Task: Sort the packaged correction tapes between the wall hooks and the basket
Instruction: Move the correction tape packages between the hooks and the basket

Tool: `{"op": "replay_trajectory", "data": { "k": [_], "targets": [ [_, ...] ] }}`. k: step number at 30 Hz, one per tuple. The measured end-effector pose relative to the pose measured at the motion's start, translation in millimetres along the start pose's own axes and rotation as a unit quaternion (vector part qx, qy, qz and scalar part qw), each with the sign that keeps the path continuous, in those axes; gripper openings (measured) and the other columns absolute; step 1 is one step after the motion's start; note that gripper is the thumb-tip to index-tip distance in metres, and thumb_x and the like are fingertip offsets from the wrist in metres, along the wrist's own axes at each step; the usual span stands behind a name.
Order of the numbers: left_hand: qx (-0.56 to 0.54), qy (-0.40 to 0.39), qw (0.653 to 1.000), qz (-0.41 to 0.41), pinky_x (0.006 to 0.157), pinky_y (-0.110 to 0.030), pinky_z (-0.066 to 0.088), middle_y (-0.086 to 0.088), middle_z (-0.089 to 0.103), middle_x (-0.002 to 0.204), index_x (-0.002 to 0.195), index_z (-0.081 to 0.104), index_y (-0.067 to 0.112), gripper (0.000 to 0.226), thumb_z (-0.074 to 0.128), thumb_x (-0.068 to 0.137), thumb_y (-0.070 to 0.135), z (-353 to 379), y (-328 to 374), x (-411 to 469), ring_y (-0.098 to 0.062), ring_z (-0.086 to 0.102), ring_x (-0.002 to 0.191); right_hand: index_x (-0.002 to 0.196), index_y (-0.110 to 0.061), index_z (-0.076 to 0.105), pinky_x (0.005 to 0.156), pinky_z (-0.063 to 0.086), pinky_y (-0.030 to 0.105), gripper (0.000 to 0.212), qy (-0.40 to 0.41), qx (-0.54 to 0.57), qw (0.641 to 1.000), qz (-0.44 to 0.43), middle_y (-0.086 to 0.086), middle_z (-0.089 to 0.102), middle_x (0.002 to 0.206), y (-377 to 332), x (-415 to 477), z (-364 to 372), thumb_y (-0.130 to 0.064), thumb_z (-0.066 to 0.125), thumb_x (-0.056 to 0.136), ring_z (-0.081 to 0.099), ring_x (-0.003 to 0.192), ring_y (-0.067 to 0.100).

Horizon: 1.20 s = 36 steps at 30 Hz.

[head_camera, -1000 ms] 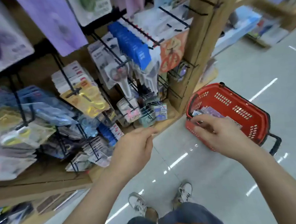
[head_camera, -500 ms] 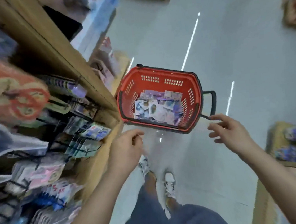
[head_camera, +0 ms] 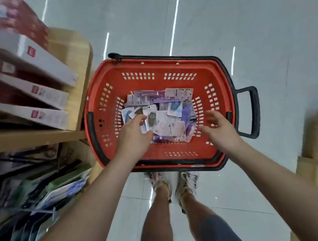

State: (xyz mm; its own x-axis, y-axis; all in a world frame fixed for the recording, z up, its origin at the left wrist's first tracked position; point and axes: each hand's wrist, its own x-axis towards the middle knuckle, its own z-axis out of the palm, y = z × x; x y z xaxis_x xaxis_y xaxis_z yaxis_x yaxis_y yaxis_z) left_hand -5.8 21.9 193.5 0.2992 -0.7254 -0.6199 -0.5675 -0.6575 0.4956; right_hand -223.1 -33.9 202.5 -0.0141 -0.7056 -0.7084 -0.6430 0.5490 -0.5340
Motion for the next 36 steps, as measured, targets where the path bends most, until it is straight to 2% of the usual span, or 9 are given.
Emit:
{"op": "replay_trajectory", "data": {
  "k": [6,10,13,18,20,24,28,32,36],
  "targets": [
    [0.178,-0.084,0.978,0.062,0.106,-0.039,0.040,-0.007,0.051,0.140,0.139,0.048,0.015,0.064,0.075,0.084,0.034,86.6,-51.4,130.7,-0.027,0.044,0.130,0.151,-0.023,0.032,0.062,0.044,0.028,0.073,-0.057,-0.130,0.990,-0.027,0.017,0.061,0.131,55.0,157.1,65.2,-0.011,0.065,0.087,0.051,0.070,0.017],
    [0.278,-0.137,0.944,0.115,0.112,-0.044,0.036,-0.008,0.033,0.156,0.150,0.029,0.012,0.087,0.075,0.082,0.040,156.5,-73.8,202.9,-0.029,0.029,0.141,0.155,-0.018,0.023,0.106,0.039,0.038,0.082,-0.073,-0.287,0.951,-0.087,0.018,0.032,0.156,93.1,242.9,97.5,-0.006,0.064,0.085,0.045,0.133,0.034],
    [0.306,-0.148,0.932,0.126,0.119,-0.045,0.025,-0.010,0.011,0.164,0.156,0.006,0.012,0.109,0.078,0.079,0.041,199.5,-82.3,238.3,-0.031,0.014,0.149,0.156,-0.028,0.013,0.105,0.040,0.047,0.090,-0.122,-0.503,0.842,-0.151,0.010,0.019,0.162,108.5,269.0,111.6,-0.004,0.065,0.086,0.018,0.150,0.031],
    [0.309,-0.122,0.933,0.136,0.099,-0.047,0.039,-0.014,0.050,0.139,0.150,0.011,0.024,0.100,0.078,0.077,0.037,226.0,-91.8,251.8,-0.036,0.050,0.125,0.144,-0.023,0.027,0.085,0.041,0.041,0.075,-0.081,-0.612,0.754,-0.224,0.010,0.063,0.118,107.7,285.5,113.4,-0.009,0.066,0.083,0.059,0.111,0.034],
    [0.321,-0.128,0.922,0.174,0.094,-0.044,0.037,-0.009,0.064,0.121,0.144,0.019,0.025,0.085,0.073,0.079,0.033,228.9,-96.1,243.2,-0.034,0.060,0.109,0.143,-0.021,0.029,0.073,0.040,0.039,0.073,-0.104,-0.617,0.742,-0.240,0.012,0.060,0.119,104.3,293.6,110.0,-0.009,0.067,0.082,0.061,0.105,0.036],
    [0.306,-0.147,0.923,0.182,0.087,-0.037,0.041,-0.007,0.067,0.111,0.133,0.046,0.021,0.056,0.069,0.085,0.037,217.7,-101.0,232.0,-0.034,0.060,0.106,0.156,-0.031,0.007,0.082,0.052,0.042,0.090,-0.164,-0.633,0.704,-0.278,0.010,0.052,0.129,106.2,298.3,84.9,-0.013,0.065,0.089,0.052,0.117,0.032],
    [0.158,-0.126,0.970,0.134,0.077,-0.031,0.047,-0.004,0.063,0.109,0.117,0.066,0.017,0.047,0.076,0.078,0.042,183.6,-98.2,234.6,-0.026,0.061,0.100,0.154,-0.036,0.017,0.064,0.044,0.033,0.072,-0.137,-0.619,0.729,-0.258,0.001,0.051,0.090,110.9,293.7,76.4,-0.018,0.056,0.097,0.054,0.083,0.023],
    [-0.055,-0.057,0.997,-0.003,0.070,-0.029,0.055,0.004,0.070,0.094,0.099,0.070,0.021,0.019,0.077,0.082,0.021,138.8,-102.2,233.8,-0.013,0.068,0.080,0.124,-0.031,0.058,0.071,0.049,0.032,0.040,-0.141,-0.554,0.804,-0.165,0.006,0.067,0.110,73.1,293.3,58.7,-0.023,0.067,0.085,0.062,0.095,0.030],
    [-0.417,0.059,0.895,-0.146,0.067,-0.030,0.060,0.005,0.075,0.092,0.095,0.067,0.020,0.009,0.071,0.089,0.014,116.1,-93.3,218.1,-0.009,0.074,0.076,0.115,-0.031,0.057,0.059,0.057,0.032,0.045,-0.154,-0.193,0.969,-0.016,0.009,0.066,0.092,48.6,266.6,28.0,-0.001,0.070,0.084,0.068,0.068,0.023]
  ]
}}
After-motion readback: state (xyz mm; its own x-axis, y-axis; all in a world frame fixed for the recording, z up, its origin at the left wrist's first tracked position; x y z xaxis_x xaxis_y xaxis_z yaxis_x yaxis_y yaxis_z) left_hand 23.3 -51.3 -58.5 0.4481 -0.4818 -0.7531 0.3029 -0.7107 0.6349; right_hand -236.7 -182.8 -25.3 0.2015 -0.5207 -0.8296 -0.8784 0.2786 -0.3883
